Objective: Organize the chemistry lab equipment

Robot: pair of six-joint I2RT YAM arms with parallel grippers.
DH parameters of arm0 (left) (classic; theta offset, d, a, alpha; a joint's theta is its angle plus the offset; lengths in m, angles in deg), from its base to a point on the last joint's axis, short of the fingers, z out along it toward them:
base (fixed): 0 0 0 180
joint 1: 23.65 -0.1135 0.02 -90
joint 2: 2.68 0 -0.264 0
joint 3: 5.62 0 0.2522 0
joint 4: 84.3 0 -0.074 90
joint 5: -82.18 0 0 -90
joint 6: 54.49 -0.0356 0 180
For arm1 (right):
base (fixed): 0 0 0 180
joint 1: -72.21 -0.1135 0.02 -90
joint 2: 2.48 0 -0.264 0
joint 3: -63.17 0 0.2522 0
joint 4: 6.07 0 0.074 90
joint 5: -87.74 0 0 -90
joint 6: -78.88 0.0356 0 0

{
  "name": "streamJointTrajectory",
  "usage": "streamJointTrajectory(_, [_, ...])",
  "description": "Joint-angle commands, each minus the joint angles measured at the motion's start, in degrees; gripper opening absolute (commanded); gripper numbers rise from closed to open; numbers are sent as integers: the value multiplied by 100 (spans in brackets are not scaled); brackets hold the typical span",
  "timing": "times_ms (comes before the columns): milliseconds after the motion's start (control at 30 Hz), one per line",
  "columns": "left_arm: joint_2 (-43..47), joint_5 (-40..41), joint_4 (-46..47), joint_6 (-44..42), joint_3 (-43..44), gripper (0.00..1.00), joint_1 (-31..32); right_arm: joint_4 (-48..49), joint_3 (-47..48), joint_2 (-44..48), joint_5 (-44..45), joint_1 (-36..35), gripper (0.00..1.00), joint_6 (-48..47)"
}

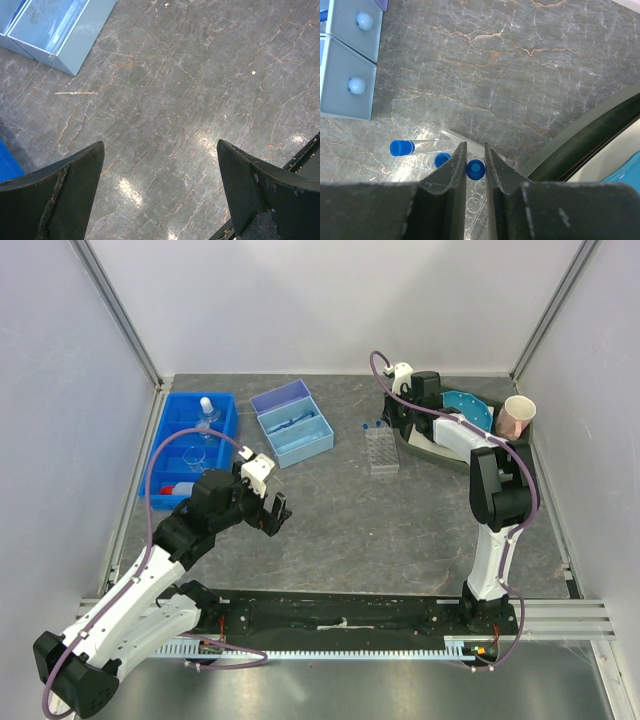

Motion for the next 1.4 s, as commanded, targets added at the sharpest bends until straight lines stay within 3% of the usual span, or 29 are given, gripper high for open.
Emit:
streamJointTrajectory(0, [6, -72, 171, -220, -9, 100, 9, -39, 135, 6, -266, -23, 27, 24])
streamJointTrajectory(400, [68, 42, 180, -150, 9, 100, 0, -153, 162, 804, -381, -15, 40, 147])
streamJointTrajectory(600, [348, 543, 285, 420, 79, 100, -175, -698, 100, 1805, -512, 91, 68, -274])
streamJointTrajectory(733, [446, 70, 154, 904, 456, 100, -728, -909, -330, 2922, -382, 257, 96, -389])
streamJointTrajectory(767, [394, -149, 66, 1122, 779, 100, -1086, -875, -444, 3185, -285, 319, 98, -320])
streamJointTrajectory(800, [332, -656, -108, 1229, 965, 100, -1290, -796, -671, 3710, 12, 415, 98, -32])
streamJointTrajectory(833, [236, -922, -145, 1387, 1132, 100, -1509, -778, -708, 3942, 406, 616, 98, 824])
streamJointTrajectory(900, [104, -1754, -154, 1765, 1598, 100, -2142, -1118, -482, 4398, 823, 881, 98, 1262])
streamJointTrajectory(1000, [-151, -2207, -285, 2082, 2266, 100, -2574, -1778, -252, 4908, 1508, 1154, 98, 1877])
streamJointTrajectory(1167, [-407, -1927, -988, 1951, 3461, 100, -2593, -2692, 82, 5455, 2658, 1155, 98, 2116])
streamJointTrajectory(1367, [-249, -1759, -1270, 1907, 3920, 100, -2593, -2931, 91, 5710, 2959, 1155, 98, 1818])
